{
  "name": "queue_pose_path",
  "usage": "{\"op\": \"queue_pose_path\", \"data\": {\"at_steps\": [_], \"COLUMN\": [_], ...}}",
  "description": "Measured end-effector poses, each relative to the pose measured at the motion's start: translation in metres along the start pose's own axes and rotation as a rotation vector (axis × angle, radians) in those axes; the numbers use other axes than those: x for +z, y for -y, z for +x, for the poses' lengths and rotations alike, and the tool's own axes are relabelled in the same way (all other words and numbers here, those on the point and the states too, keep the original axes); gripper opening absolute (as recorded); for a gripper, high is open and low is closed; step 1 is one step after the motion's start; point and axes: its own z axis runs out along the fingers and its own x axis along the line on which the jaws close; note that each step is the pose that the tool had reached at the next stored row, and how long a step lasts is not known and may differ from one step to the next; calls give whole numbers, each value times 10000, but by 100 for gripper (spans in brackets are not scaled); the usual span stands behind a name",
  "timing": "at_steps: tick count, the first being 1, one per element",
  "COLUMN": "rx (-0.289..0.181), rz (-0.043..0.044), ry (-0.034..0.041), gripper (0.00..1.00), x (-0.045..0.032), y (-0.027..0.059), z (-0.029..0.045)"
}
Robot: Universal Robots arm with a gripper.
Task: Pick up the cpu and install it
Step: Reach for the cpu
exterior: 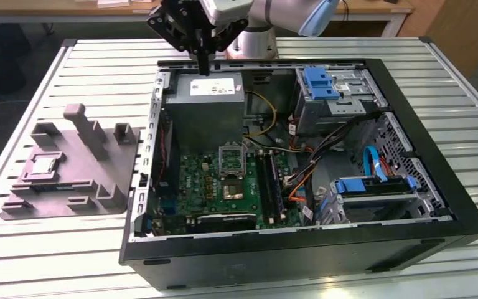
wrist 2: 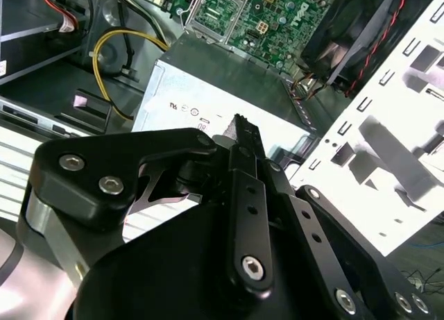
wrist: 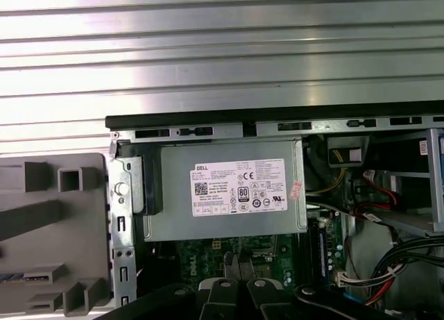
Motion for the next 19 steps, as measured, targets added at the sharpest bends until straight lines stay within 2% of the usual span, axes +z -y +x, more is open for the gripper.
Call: {"op": "queue_pose_path", "data": {"at_steps": [19], "rx": [1], "rz": [0], "ry": [0], "gripper": [11], "x": [-1], "y": [5], "z": [69]}}
